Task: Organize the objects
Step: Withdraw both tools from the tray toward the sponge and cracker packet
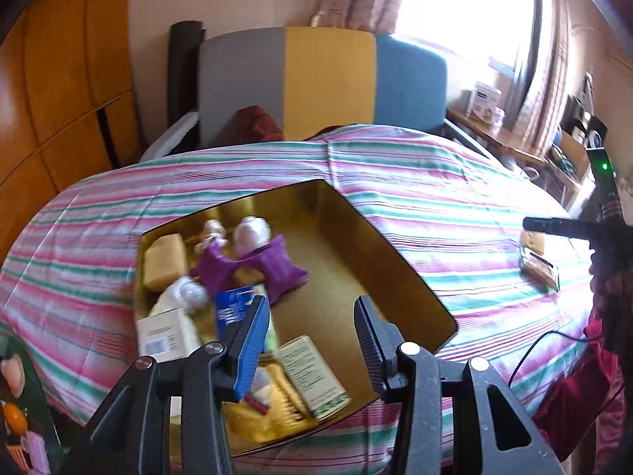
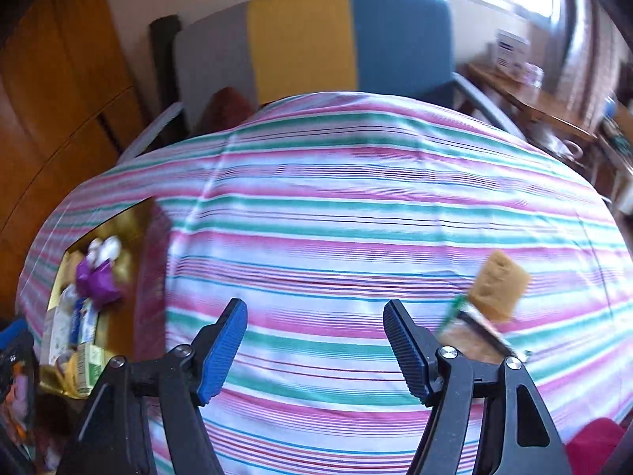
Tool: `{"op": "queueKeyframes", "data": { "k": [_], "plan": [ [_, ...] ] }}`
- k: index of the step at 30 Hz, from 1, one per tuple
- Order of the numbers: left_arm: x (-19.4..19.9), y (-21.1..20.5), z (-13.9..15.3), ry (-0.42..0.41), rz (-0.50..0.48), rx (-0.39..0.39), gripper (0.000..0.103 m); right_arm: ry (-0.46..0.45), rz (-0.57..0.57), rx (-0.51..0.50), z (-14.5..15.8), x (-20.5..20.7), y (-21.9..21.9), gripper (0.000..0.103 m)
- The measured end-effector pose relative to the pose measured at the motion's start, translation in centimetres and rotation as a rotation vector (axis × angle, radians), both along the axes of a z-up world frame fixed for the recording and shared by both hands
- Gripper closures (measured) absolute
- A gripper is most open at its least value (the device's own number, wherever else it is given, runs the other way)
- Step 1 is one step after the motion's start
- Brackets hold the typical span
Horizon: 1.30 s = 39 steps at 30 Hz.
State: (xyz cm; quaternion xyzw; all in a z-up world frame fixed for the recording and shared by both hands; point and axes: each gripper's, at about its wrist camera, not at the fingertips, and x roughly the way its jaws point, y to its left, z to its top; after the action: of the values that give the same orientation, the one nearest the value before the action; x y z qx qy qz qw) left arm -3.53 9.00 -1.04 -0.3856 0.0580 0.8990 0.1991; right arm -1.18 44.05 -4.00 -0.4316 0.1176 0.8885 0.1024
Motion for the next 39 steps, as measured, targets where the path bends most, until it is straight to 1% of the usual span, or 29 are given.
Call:
{"op": "queueKeyframes", "data": {
  "k": [2,5,11,13,16,21,23,25,27,29,30,32,34,37,39],
  "plan": [
    [0.0,1.1,0.0,-0.003,-0.025,-0.007,0.058,-0.001,-0.068,-0.017,-0.1,0.8,2.7,0.027],
    [0.2,2.6,0.0,-0.008,-0.058,-0.014,0.058,-0.004,-0.162,-0.07,-0.6,1.8,6.7,0.027],
    [0.5,5.0,0.0,-0.012,-0.118,-0.015,0.058,-0.049,-0.361,-0.202,-3.0,3.0,14.1,0.025],
    [0.5,5.6,-0.2,-0.022,-0.13,-0.016,0.058,-0.071,-0.403,-0.229,-4.1,3.1,15.8,0.025],
    [0.7,6.4,-0.5,-0.031,-0.143,-0.024,0.058,-0.104,-0.433,-0.278,-5.6,2.9,17.3,0.025],
    [0.6,7.5,-0.5,-0.045,-0.165,-0.016,0.058,-0.165,-0.388,-0.336,-7.8,1.7,16.8,0.025],
    [0.7,7.8,-0.4,-0.047,-0.173,-0.014,0.058,-0.174,-0.319,-0.369,-8.0,1.2,15.7,0.025],
    [0.6,8.3,-0.4,-0.05,-0.183,-0.015,0.058,-0.185,-0.247,-0.368,-7.8,0.8,13.9,0.025],
    [0.6,8.8,-0.2,-0.055,-0.191,-0.012,0.058,-0.186,-0.149,-0.42,-7.9,0.3,12.0,0.022],
    [0.5,9.4,-0.1,-0.056,-0.203,-0.011,0.058,-0.18,-0.032,-0.49,-8.2,-0.2,9.8,0.023],
    [0.5,9.8,0.0,-0.055,-0.212,-0.01,0.058,-0.172,0.003,-0.512,-8.1,-0.3,9.0,0.023],
    [0.6,10.5,0.3,-0.054,-0.228,-0.01,0.058,-0.142,0.041,-0.522,-7.8,-0.3,8.2,0.023],
    [0.6,11.3,0.4,-0.059,-0.245,-0.006,0.058,-0.097,0.01,-0.506,-7.2,0.0,8.6,0.023],
    [0.9,13.0,0.4,-0.06,-0.279,-0.011,0.058,-0.021,-0.101,-0.513,-6.7,1.2,10.7,0.023],
    [1.2,14.4,0.3,-0.057,-0.303,-0.022,0.058,0.0,-0.184,-0.502,-6.6,1.9,12.2,0.023]
  ]
}}
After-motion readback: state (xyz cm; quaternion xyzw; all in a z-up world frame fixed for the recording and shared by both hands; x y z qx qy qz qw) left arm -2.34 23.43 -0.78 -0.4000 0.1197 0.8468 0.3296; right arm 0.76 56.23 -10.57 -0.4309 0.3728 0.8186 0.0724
